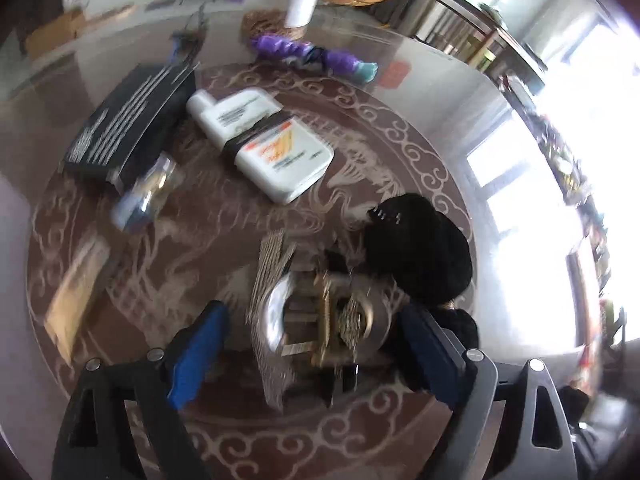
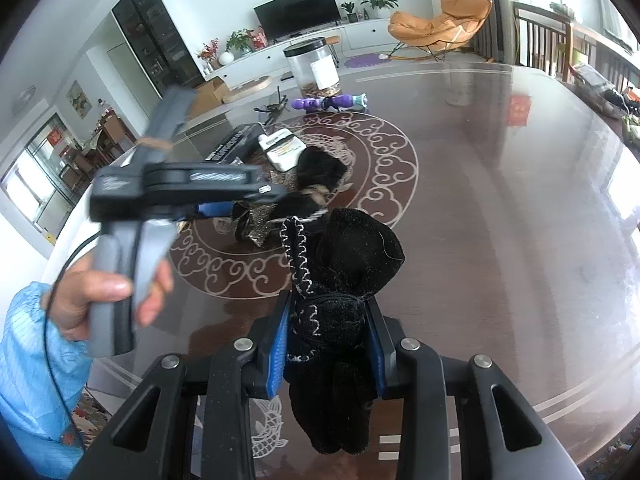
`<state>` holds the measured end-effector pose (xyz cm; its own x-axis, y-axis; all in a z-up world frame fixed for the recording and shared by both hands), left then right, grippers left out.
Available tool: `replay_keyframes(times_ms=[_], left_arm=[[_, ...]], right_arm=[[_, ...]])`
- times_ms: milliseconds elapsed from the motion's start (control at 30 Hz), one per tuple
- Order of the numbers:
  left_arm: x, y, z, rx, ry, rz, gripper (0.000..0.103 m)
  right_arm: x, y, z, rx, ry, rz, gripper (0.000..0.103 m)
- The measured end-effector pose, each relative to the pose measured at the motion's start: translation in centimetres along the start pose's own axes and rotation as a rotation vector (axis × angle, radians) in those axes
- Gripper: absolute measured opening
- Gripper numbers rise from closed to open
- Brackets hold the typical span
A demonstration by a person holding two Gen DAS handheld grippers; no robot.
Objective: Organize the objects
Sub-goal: 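Lift and carry the glove and hair clip toward the bin with both grippers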
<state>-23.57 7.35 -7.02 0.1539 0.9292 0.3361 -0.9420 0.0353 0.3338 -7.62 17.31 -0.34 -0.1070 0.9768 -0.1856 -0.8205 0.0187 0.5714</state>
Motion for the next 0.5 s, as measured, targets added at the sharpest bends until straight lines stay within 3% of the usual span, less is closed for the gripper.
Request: replay_keyframes(times_ms=[67, 100, 133, 333, 433, 500], left_arm=[[0.3, 0.2, -0.1, -0.011, -0.017, -0.046, 0.081], [0.4, 0.2, 0.1, -0.008, -0.02, -0.072, 0.059], [0.5, 0.0, 0.2, -0.017, -0.023, -0.093, 0.055], [-1.7, -2.6, 6.8, 0.087, -0.071, -0.047, 0.054], [-5.2, -5.0, 14.0, 0.156, -0.107, 0.049, 0.054], [-9.0, -6.8, 19.8, 0.217, -0.09, 0.121, 0.055]], right_arm=[[0.0, 0.0, 0.2, 0.002, 0.0, 0.003, 0.034], [0.0, 0.0, 0.3, 0.003, 0.0, 0.003, 0.034], [0.1, 0.0, 0.4, 0.005, -0.001, 0.002, 0.034], [0.5, 0.2, 0.9, 0.004, -0.013, -0.009, 0.034], [-0.9, 0.9, 1.3, 0.002, -0.005, 0.016, 0.034], [-3.5, 1.9, 1.5, 0.001, 0.025, 0.056, 0.034]])
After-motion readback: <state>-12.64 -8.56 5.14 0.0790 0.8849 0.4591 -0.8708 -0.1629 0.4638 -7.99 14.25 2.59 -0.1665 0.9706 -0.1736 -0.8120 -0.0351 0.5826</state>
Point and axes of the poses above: each gripper's, at about its wrist camera, not at the fingertips, and z roughly against the way its jaws point, x to its right, y to its top, the point moved 5 cm from there along -z, roughly the way its jaws point, and after that the axes turned 6 degrees about -y, right-handed, at the moved point
